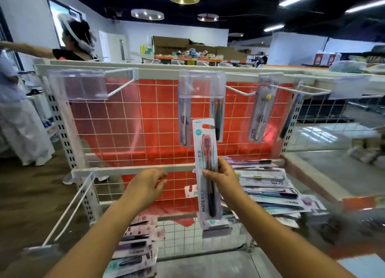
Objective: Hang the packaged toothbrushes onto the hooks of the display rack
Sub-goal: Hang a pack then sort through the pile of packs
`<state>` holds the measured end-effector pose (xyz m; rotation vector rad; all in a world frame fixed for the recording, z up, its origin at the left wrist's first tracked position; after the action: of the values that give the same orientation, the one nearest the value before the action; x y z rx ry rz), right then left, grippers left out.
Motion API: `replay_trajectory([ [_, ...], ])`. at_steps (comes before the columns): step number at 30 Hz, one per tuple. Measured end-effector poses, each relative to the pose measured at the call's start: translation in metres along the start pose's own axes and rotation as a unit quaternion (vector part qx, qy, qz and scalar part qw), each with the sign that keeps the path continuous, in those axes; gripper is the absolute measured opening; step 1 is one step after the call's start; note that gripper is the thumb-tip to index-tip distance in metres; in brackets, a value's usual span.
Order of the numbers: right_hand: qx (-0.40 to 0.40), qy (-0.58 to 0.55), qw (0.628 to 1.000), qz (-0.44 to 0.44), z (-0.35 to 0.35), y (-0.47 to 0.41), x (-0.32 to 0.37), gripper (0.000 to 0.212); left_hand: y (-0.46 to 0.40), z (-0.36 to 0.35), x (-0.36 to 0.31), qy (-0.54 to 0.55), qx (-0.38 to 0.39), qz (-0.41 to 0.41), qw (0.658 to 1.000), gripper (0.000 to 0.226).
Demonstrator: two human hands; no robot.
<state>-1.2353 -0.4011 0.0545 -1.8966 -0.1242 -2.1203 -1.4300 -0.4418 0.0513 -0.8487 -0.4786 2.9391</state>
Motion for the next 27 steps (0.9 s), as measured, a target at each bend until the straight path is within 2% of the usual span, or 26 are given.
replay_trajectory([
  [6, -0.002, 0.000, 1.000, 0.005, 0.001, 0.009, 0.001, 0.024, 0.009, -0.004, -0.003, -0.007, 0.020, -0.014, 1.000, 0.033],
  [14, 0.017, 0.019, 0.999, 0.024, -0.021, 0.009, 0.009, 0.026, 0.023, 0.015, -0.004, 0.009, -0.025, -0.040, 0.999, 0.030],
  [17, 0.046, 0.016, 0.998, 0.029, -0.041, 0.007, 0.013, 0.023, 0.030, 0.022, -0.005, 0.062, -0.026, -0.042, 0.997, 0.030],
  [21, 0.084, 0.001, 0.996, 0.037, -0.069, 0.007, 0.025, 0.023, 0.040, 0.025, -0.004, 0.134, 0.019, -0.017, 0.991, 0.040],
  [23, 0.087, 0.001, 0.995, 0.048, -0.081, 0.007, 0.030, 0.024, 0.044, 0.026, 0.002, 0.199, 0.028, 0.005, 0.980, 0.050],
  [27, 0.102, -0.025, 0.993, 0.056, -0.104, 0.009, 0.036, 0.023, 0.052, 0.024, 0.015, 0.305, 0.003, 0.060, 0.950, 0.050],
])
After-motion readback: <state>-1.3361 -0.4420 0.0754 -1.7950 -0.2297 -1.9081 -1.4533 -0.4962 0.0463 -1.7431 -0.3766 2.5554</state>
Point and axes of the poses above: each hand's wrist, its own y-axis away from the middle knuckle, its own z-axis out of the back of the hand, x = y × z, the point moved 4 cm from there along -y, towards the middle knuckle, and after that the axes turned 10 degrees about y, right-handed, at the moved point
